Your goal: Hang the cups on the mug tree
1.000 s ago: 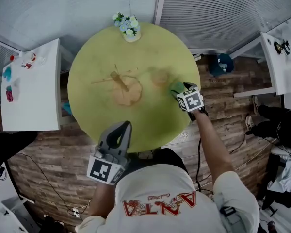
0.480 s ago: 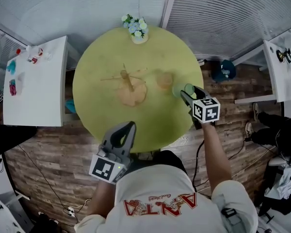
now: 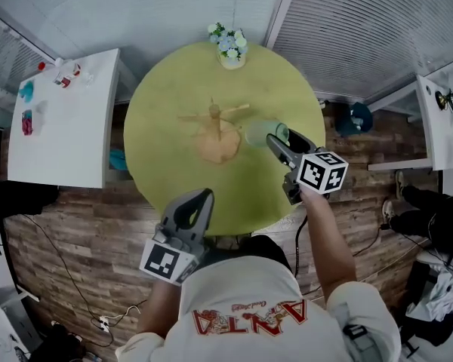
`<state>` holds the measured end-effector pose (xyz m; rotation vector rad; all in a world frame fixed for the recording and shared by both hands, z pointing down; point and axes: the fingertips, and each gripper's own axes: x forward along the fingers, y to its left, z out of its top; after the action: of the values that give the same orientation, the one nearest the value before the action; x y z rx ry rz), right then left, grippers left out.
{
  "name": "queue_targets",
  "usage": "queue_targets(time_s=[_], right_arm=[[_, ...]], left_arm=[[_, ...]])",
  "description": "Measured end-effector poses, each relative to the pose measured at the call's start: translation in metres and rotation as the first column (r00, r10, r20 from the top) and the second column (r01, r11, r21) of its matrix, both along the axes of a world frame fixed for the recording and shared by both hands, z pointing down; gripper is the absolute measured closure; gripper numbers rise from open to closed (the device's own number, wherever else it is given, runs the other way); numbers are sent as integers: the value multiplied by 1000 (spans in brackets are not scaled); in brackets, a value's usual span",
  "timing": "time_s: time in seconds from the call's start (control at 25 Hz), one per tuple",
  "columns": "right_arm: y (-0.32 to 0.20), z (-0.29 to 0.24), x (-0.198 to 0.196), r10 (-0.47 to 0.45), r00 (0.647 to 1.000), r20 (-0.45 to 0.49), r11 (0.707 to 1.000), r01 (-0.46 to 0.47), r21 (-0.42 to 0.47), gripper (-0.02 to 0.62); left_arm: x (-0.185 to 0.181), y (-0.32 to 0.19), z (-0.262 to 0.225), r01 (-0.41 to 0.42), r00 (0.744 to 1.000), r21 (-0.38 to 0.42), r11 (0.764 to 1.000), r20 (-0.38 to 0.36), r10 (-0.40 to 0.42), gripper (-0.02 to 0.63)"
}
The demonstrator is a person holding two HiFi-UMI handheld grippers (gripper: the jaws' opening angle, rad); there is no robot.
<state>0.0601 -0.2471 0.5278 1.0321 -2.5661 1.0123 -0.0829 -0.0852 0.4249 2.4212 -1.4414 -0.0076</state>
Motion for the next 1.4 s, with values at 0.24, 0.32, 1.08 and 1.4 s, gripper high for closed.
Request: queue_targets(time_s=[0.24,0.32,1.08,1.4], right_arm=[[-7,26,-30,29,998,52,994,-23,-110,336],[-11,37,-33,41,998,57,988,-32,-153,337],[-23,87,-61,77,990,119,929,-28,-369,336],[-27,102,-57,153,970,191,879,-45,-475,336]], left_arm=[[-19,8,2,24,1000,-3,1000,-1,-24,597],[-24,8,1,38,999,4,999,-9,-38,597],[-35,-2,8,47,999,-15,999,-9,-47,597],[-38,-4,12,56,998,-26,998,-12,-56,597]])
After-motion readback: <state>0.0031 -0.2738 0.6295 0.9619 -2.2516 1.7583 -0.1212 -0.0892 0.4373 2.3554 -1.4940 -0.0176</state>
